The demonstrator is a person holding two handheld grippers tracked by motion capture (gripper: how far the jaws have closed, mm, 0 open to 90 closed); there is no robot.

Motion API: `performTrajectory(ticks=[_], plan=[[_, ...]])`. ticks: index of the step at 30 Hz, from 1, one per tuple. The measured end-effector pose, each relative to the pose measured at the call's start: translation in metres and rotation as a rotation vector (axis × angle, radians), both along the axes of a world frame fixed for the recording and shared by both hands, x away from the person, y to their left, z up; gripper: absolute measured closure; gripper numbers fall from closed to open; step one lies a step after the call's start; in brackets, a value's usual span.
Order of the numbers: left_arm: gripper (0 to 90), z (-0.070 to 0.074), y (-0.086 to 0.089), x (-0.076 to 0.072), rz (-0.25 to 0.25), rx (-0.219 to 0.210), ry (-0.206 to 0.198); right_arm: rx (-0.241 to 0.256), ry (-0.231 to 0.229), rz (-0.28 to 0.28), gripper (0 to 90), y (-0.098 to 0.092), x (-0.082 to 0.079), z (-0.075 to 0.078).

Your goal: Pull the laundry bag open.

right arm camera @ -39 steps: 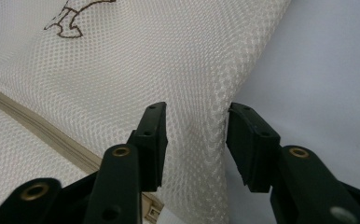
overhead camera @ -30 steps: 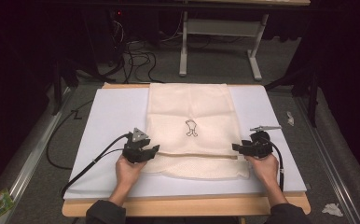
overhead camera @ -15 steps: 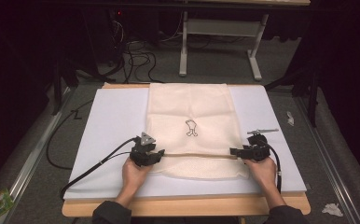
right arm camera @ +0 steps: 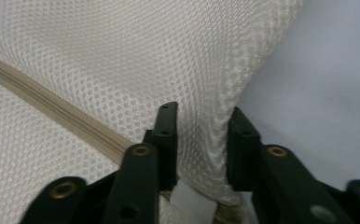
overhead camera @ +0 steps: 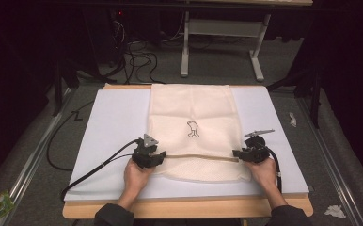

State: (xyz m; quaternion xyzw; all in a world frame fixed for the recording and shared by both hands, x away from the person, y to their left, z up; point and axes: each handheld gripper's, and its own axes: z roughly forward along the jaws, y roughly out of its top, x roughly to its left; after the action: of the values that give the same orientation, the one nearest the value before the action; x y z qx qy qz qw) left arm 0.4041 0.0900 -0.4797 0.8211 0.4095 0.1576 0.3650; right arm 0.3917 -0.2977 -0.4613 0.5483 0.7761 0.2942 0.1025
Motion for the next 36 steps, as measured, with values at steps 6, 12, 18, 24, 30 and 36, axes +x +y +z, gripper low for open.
performTrajectory(ticks=[6, 12, 18, 24, 30, 36], plan=[[52.9, 0.002, 0.0, 0.002, -0.008, 0.004, 0.015, 0.025, -0.02, 0.045, 87.5, -0.003, 0.0, 0.001], [52.0, 0.004, 0.002, 0.003, -0.019, 0.003, 0.027, 0.068, -0.055, 0.051, 88.0, -0.008, -0.003, 0.011], [49.6, 0.007, 0.003, 0.001, -0.033, -0.012, 0.031, 0.075, -0.087, 0.065, 88.1, -0.008, -0.004, 0.023], [47.3, 0.012, -0.001, -0.004, -0.063, -0.049, 0.035, 0.08, -0.104, 0.08, 88.1, -0.006, -0.004, 0.029], [46.1, 0.018, -0.009, -0.006, -0.092, -0.08, 0.039, 0.085, -0.12, 0.092, 88.1, -0.005, -0.005, 0.034], [46.3, 0.023, -0.023, -0.007, -0.125, -0.093, 0.046, 0.096, -0.132, 0.099, 88.1, -0.005, -0.006, 0.038]])
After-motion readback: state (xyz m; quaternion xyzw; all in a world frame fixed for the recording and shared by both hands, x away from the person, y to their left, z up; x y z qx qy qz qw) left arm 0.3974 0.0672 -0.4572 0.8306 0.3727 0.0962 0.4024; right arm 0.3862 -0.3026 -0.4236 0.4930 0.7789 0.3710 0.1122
